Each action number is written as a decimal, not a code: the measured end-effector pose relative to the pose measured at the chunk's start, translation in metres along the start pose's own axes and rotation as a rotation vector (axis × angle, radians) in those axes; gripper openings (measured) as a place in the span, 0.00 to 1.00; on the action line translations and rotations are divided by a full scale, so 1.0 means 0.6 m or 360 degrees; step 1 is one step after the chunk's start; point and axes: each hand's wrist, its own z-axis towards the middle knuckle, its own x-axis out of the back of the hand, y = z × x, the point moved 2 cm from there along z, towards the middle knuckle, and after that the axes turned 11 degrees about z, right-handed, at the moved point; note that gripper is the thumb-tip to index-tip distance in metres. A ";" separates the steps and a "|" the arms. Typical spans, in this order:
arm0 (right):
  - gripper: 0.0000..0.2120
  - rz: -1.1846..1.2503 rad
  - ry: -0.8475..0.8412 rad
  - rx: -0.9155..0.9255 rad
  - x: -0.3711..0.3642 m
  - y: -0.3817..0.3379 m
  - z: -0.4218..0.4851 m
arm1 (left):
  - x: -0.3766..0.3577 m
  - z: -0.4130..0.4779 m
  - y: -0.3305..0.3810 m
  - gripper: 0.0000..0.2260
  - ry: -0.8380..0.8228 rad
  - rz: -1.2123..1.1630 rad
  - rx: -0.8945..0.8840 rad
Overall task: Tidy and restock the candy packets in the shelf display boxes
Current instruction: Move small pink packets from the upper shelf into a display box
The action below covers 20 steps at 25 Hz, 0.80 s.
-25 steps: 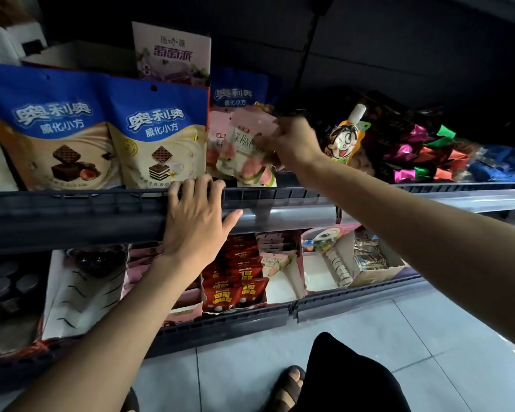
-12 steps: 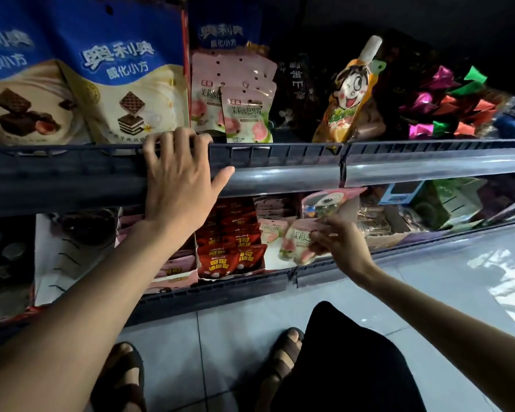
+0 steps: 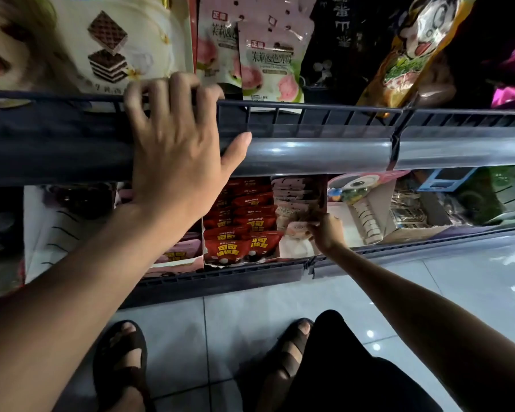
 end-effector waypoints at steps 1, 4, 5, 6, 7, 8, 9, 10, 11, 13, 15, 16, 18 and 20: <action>0.08 -0.0057 0.0035 0.0026 -0.001 -0.003 0.003 | 0.000 0.000 0.001 0.27 0.0009 0.0001 0.0000; 0.09 -0.0258 0.0106 0.0144 -0.010 -0.012 0.013 | -0.003 0.001 0.000 0.27 0.0012 -0.0002 0.0004; 0.08 -0.0329 0.0078 0.0159 -0.016 -0.013 0.014 | -0.004 0.001 0.000 0.27 0.0011 -0.0002 0.0005; 0.08 -0.0408 0.0044 0.0143 -0.024 -0.012 0.014 | -0.004 0.001 0.000 0.27 0.0014 -0.0001 0.0006; 0.08 -0.0480 0.0030 0.0117 -0.031 -0.012 0.013 | -0.004 0.001 0.000 0.27 0.0021 -0.0002 0.0006; 0.08 -0.0522 0.0037 0.0075 -0.036 -0.011 0.012 | -0.004 0.000 0.000 0.27 0.0030 -0.0003 0.0006; 0.08 -0.0544 0.0060 0.0046 -0.038 -0.011 0.012 | -0.004 0.000 0.001 0.27 0.0039 -0.0005 0.0006; 0.08 -0.0529 0.0090 0.0023 -0.040 -0.013 0.015 | -0.004 0.000 0.001 0.27 0.0045 -0.0006 0.0008; 0.08 -0.0493 0.0123 0.0024 -0.039 -0.015 0.021 | -0.005 0.000 0.001 0.27 0.0050 -0.0005 0.0008; 0.06 -0.0426 0.0160 0.0037 -0.039 -0.019 0.035 | -0.006 0.001 0.001 0.28 0.0055 0.0000 0.0010; 0.07 -0.0376 0.0130 0.0045 -0.043 -0.017 0.044 | -0.008 0.000 0.001 0.27 0.0068 0.0004 0.0014; 0.07 -0.0365 0.0111 0.0058 -0.047 -0.013 0.046 | -0.009 0.000 0.001 0.27 0.0078 0.0006 0.0016; 0.08 -0.0378 0.0099 0.0094 -0.054 -0.009 0.046 | -0.009 -0.001 0.002 0.27 0.0096 0.0013 0.0021; 0.09 -0.0417 0.0098 0.0139 -0.055 -0.012 0.045 | -0.009 -0.001 0.003 0.27 0.0088 0.0014 0.0018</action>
